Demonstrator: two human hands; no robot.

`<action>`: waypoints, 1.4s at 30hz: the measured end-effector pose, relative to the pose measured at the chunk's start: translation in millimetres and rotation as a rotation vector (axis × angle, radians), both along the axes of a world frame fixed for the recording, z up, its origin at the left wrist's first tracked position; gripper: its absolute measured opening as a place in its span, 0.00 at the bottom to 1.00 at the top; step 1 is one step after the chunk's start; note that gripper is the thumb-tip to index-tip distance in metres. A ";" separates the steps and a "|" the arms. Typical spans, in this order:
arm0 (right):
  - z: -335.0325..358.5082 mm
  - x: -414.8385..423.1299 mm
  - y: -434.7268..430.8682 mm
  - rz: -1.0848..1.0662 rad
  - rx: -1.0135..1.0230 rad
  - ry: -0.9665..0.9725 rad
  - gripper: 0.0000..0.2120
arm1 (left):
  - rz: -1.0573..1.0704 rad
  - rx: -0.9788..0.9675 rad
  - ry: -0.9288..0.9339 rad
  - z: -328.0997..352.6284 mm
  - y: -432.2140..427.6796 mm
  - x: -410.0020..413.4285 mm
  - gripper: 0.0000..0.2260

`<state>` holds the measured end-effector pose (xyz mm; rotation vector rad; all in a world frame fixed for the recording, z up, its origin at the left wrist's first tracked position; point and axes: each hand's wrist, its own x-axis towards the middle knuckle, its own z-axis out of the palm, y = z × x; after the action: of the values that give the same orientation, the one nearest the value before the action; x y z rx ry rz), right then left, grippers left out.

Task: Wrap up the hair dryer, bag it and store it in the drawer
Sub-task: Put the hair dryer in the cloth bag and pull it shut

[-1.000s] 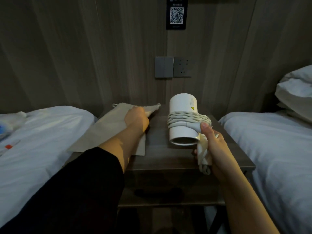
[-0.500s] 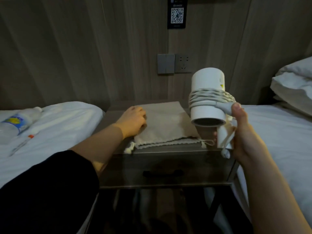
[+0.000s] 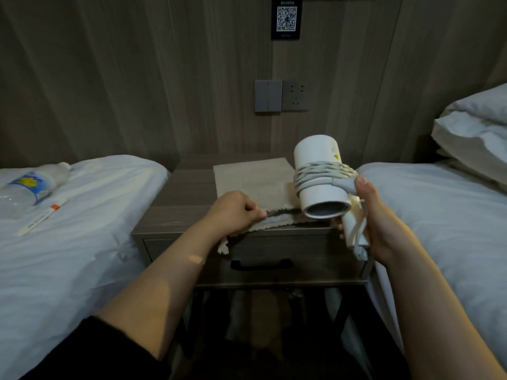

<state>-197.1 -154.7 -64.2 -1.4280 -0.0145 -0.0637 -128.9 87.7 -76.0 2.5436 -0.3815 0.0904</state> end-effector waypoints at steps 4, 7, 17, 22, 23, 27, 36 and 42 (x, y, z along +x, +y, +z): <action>3.1 -6.3 -6.2 0.063 -0.047 0.013 0.26 | 0.086 -0.186 -0.006 3.5 -7.8 -4.9 0.10; 3.1 -10.4 -5.8 0.121 -0.062 0.069 0.31 | 0.163 -0.532 0.108 6.5 -12.2 -8.5 0.10; -2.1 -18.8 11.2 0.353 -0.256 0.055 0.41 | 0.191 -1.335 0.444 5.1 -9.6 -24.2 0.06; -0.8 -12.3 11.7 0.256 -0.424 -0.003 0.41 | 0.208 -1.318 0.335 15.1 -9.9 -32.1 0.05; -1.0 -10.4 10.7 0.224 -0.465 -0.005 0.44 | 0.214 -1.261 0.295 15.9 -9.6 -33.4 0.06; 3.3 -9.0 10.0 0.175 -0.567 0.009 0.47 | 0.220 -0.985 0.087 20.0 -8.2 -37.5 0.08; 4.3 -4.0 15.6 0.117 -0.696 0.045 0.28 | 0.171 -0.467 -0.383 19.2 -16.1 -42.7 0.05; -0.3 0.9 19.7 0.121 -0.700 0.105 0.17 | -0.043 -0.229 -0.569 12.6 -35.7 -46.5 0.07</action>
<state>-196.2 -135.0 -64.6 -2.1246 -0.0386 0.1296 -175.4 52.0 -63.4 2.2441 -0.6015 0.8034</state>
